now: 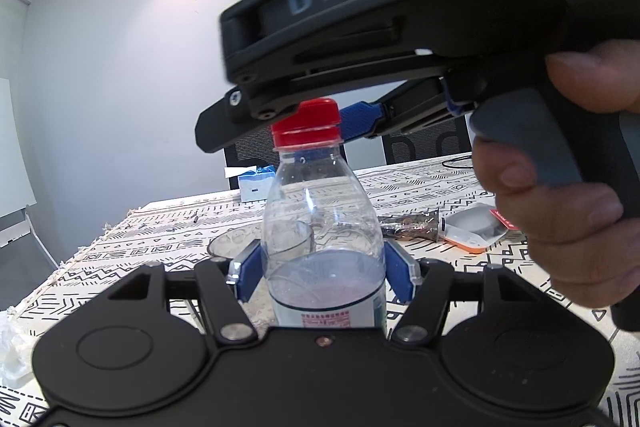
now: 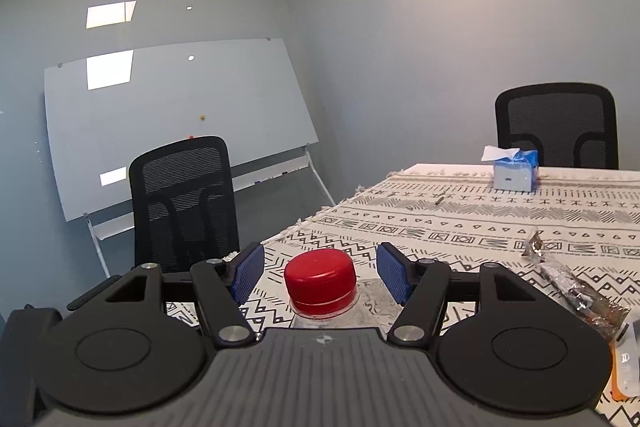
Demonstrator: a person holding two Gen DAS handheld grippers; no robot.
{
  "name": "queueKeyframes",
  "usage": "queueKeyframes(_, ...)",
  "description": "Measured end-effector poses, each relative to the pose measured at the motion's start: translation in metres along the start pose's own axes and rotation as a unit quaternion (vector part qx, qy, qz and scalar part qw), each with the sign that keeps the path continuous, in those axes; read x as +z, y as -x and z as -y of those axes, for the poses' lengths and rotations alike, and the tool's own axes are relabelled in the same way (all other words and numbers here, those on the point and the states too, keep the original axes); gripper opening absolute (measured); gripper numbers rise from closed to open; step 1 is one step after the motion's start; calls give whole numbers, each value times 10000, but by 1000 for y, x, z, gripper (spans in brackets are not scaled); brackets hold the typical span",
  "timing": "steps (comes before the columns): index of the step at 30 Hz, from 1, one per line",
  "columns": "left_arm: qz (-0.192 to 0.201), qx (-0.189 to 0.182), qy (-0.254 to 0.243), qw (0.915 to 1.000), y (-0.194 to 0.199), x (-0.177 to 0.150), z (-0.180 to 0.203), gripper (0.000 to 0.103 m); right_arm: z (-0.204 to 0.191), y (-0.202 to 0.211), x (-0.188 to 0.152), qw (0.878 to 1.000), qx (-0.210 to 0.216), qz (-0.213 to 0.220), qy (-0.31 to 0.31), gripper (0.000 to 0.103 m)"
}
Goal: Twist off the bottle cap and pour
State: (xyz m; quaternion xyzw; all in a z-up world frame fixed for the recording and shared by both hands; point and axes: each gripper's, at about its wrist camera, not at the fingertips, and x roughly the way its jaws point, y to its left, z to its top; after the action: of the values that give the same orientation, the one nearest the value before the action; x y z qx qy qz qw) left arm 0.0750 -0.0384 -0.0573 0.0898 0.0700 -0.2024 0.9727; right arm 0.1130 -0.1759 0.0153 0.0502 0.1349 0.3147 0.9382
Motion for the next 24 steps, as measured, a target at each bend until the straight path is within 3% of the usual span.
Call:
queueKeyframes(1, 6, 6, -26, 10000, 0, 0, 1, 66, -2, -1, 0, 10000, -61, 35, 50, 58)
queueKeyframes(6, 6, -4, -7, 10000, -3, -1, -3, 66, -14, -3, -1, 9988, -253, 141, 407, 30)
queueKeyframes(9, -1, -18, 42, 10000, -6, -2, -8, 65, -18, -5, -2, 9972, -354, 191, 626, 29)
queueKeyframes(13, -16, -49, 119, 9999, -11, -2, -14, 65, -16, -3, -7, 9958, -132, 255, 868, 29)
queueKeyframes(17, -24, -98, 255, 9996, -18, -4, -24, 65, 7, -7, -8, 9893, 858, 318, 1140, 29)
queueKeyframes(22, -6, -152, 342, 9993, -27, -6, -35, 65, 41, -13, -4, 9628, 2255, 318, 1456, 29)
queueKeyframes(24, 9, -171, 328, 9993, -30, -7, -37, 64, 50, -15, 5, 9549, 2596, 171, 1428, 29)
